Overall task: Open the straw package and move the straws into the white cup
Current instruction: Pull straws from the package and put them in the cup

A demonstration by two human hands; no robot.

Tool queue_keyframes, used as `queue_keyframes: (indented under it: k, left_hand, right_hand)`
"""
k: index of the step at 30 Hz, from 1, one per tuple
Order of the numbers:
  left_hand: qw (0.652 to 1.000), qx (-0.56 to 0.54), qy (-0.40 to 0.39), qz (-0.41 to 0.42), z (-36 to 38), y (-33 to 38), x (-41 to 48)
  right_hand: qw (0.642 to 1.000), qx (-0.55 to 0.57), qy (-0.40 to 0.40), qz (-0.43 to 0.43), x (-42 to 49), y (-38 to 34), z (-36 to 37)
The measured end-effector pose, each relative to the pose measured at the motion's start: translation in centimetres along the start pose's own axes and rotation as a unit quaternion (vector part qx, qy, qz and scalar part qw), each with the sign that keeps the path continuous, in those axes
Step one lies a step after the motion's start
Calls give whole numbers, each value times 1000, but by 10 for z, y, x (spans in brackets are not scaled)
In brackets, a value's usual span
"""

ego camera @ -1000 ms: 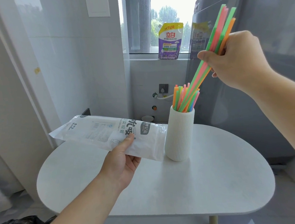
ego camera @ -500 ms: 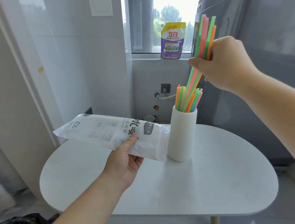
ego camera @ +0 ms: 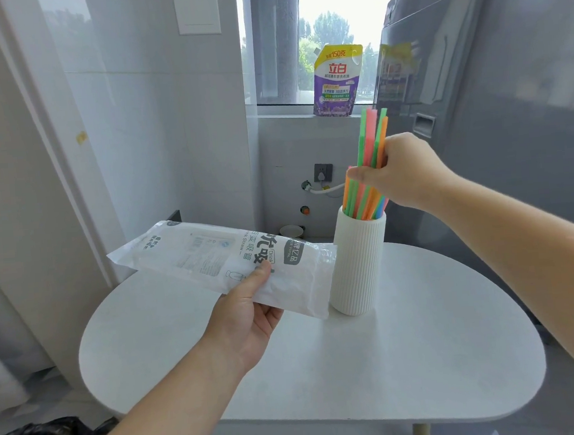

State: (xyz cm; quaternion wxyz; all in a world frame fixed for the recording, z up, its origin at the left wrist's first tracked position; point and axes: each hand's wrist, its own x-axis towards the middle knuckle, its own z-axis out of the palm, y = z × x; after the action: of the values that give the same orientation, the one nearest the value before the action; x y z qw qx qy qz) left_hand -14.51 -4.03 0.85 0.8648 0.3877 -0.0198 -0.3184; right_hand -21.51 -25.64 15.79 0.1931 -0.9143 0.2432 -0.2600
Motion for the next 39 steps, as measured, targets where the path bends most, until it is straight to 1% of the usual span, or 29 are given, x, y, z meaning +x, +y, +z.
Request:
queue_keyframes:
  k: [3, 7, 9, 11, 14, 17, 19, 20, 22, 24, 27, 29, 33, 35, 37, 39]
  left_hand:
    - [1000, 2, 0, -1, -1, 1, 1]
    - [1000, 1, -4, -3, 1, 1, 0]
    - [1000, 3, -5, -3, 1, 0, 0]
    - [1000, 2, -5, -3, 0, -1, 0]
    - [1000, 0, -5, -2, -1, 0, -1]
    - [1000, 1, -4, -4, 0, 0, -1]
    - [1000, 0, -5, -6, 0, 0, -1]
    - [1000, 1, -6, -7, 0, 1, -2]
    - [1000, 1, -3, -5, -1, 1, -1]
    - [1000, 2, -1, -5, 0, 1, -2]
    - [1000, 4, 0, -6, 1, 0, -2]
    - [1000, 5, -2, -8, 2, 0, -3]
    - [1000, 9, -7, -11, 2, 1, -6]
    - [1000, 7, -7, -13, 1, 4, -10]
    - [1000, 8, -10, -12, 1, 8, -14]
    - [1000, 16, -21, -14, 0, 14, -21]
  right_hand:
    - [999, 6, 24, -22, 0, 1, -1]
    - [997, 53, 52, -7, 2, -1, -7]
    - [995, 59, 76, -35, 1, -5, -11]
    - [992, 24, 87, -87, 0, -9, -12]
    - [988, -59, 53, -130, -1, -9, -7]
    - [982, -153, -24, -108, -6, -5, 3]
    - [975, -189, -77, -88, -10, -1, 6]
    - [975, -187, -83, -83, -11, 0, 6]
    - [983, -148, -60, -87, -10, 0, 3]
    - [985, -133, -42, -104, -9, 0, 2]
    - [971, -183, -84, -126, -8, 4, 9]
    - [963, -217, -90, -133, -9, 8, 16]
    - [958, -230, -71, -153, -11, 12, 19]
    - [964, -210, -47, -158, -11, 13, 14]
    - [972, -168, 32, -159, -19, 10, 4]
    - [973, -91, 142, -159, -42, 4, -2]
